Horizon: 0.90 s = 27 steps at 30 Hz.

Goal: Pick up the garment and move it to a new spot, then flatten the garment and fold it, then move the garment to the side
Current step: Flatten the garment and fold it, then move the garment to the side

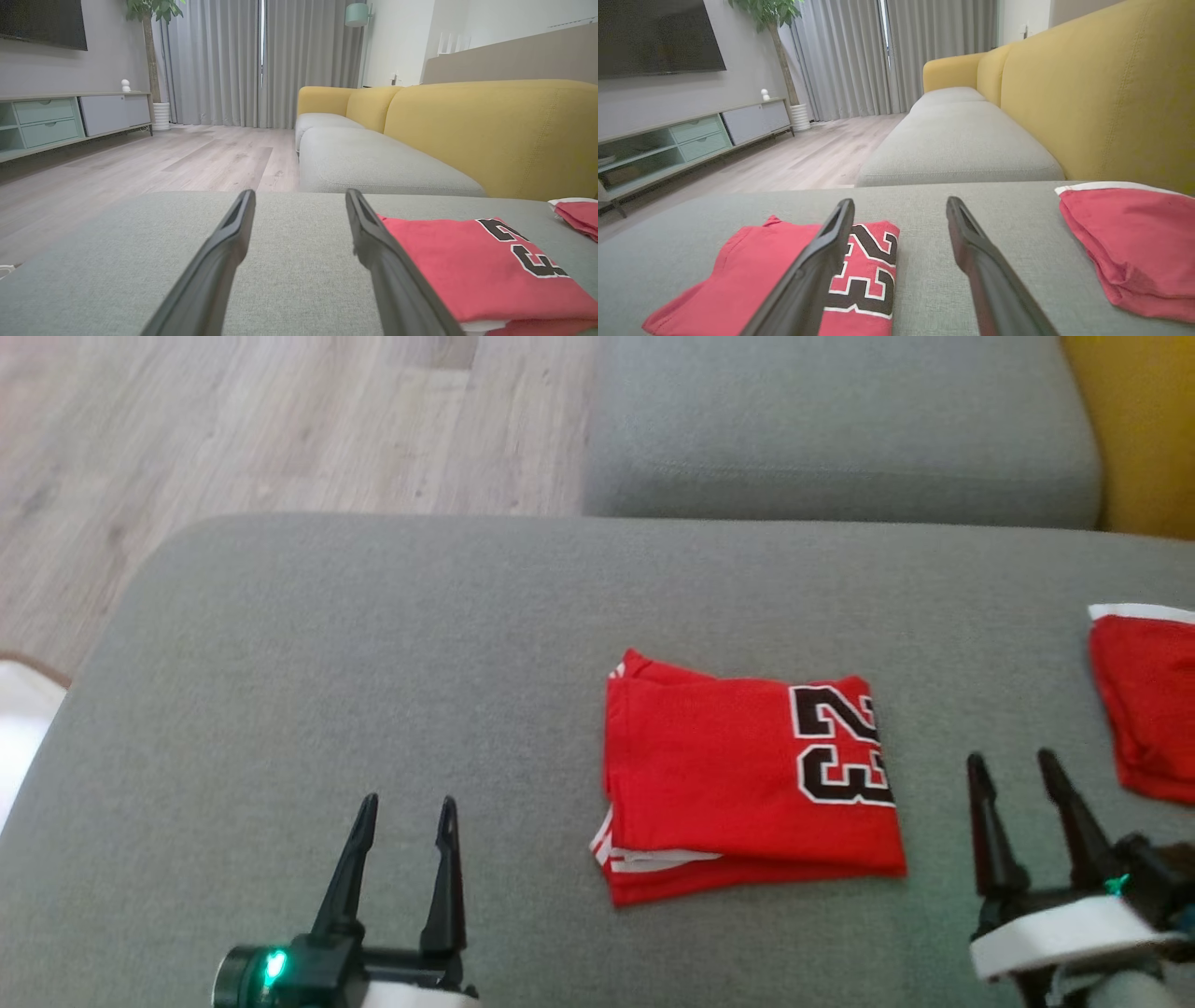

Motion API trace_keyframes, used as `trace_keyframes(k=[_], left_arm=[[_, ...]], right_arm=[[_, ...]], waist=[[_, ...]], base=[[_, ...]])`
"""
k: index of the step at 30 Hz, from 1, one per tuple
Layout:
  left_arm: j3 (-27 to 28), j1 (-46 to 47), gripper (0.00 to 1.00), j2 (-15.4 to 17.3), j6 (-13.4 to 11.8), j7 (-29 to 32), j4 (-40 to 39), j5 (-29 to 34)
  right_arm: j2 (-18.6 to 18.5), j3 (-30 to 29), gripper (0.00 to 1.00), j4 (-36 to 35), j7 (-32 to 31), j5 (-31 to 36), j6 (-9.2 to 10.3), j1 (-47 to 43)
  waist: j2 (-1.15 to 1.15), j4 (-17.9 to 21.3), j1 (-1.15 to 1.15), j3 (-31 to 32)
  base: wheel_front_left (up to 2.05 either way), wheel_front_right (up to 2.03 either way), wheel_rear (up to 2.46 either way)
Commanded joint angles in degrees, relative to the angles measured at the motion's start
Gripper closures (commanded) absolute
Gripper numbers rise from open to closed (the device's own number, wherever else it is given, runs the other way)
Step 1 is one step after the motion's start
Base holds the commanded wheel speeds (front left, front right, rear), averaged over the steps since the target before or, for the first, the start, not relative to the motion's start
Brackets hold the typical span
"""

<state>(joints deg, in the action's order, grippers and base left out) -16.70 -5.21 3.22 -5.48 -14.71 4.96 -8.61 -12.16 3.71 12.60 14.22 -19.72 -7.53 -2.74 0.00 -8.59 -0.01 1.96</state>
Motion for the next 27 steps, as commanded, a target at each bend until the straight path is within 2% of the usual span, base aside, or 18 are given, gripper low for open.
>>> trace_keyframes(k=[1,7,27], left_arm=[[2.36,0.89,0.0,-0.33,0.03,-0.29,-1.31,-0.75],[3.35,-0.61,0.0,-0.34,0.17,-0.29,1.26,-1.19],[3.59,-0.54,0.0,-0.34,0.21,-0.29,2.9,-2.6]], right_arm=[[0.2,0.52,0.0,-1.43,0.72,2.36,0.04,0.18],[2.61,-0.51,0.0,-1.93,0.76,7.76,0.04,-2.4],[4.28,-1.44,0.0,-2.69,0.77,10.81,0.04,-3.72]], waist=[[0.0,0.86,0.01,0.84],[0.0,1.69,0.01,1.66],[0.0,2.31,0.01,1.11]], base=[[0.0,0.0,0.0],[0.0,0.0,0.0],[0.0,0.0,0.0]])
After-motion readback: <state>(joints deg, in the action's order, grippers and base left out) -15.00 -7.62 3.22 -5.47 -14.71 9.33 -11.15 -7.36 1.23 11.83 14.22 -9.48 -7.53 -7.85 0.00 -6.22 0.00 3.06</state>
